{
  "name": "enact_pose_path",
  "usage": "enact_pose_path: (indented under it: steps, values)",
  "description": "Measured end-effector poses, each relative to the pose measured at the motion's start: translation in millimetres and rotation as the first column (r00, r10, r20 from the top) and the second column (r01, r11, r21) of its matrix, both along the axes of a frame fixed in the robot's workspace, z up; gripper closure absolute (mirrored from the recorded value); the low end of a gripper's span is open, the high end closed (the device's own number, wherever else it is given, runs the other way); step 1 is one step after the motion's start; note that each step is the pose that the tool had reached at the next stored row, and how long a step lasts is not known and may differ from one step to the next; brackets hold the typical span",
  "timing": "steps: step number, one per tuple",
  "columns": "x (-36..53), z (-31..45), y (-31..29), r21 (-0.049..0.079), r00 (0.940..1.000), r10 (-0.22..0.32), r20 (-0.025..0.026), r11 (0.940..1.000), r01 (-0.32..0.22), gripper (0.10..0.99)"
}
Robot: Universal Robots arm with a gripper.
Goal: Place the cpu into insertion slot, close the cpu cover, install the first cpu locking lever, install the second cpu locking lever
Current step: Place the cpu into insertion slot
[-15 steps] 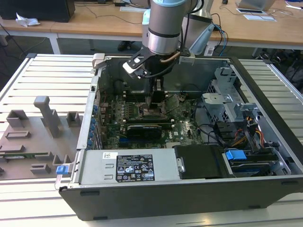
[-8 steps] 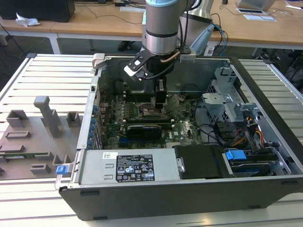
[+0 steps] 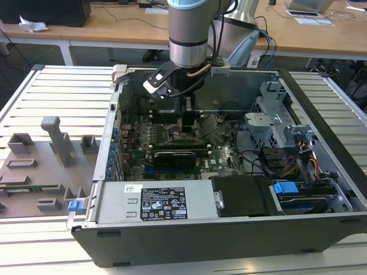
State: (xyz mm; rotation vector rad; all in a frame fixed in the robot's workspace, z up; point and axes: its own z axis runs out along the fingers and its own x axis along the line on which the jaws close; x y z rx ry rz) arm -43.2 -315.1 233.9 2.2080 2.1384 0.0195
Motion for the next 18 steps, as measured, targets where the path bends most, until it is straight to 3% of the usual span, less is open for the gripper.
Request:
enact_pose_path:
  steps: [18]
  values:
    - [-9.7,-4.0,0.4,-0.001,1.0,0.0,-0.0001,1.0,0.0,0.545]
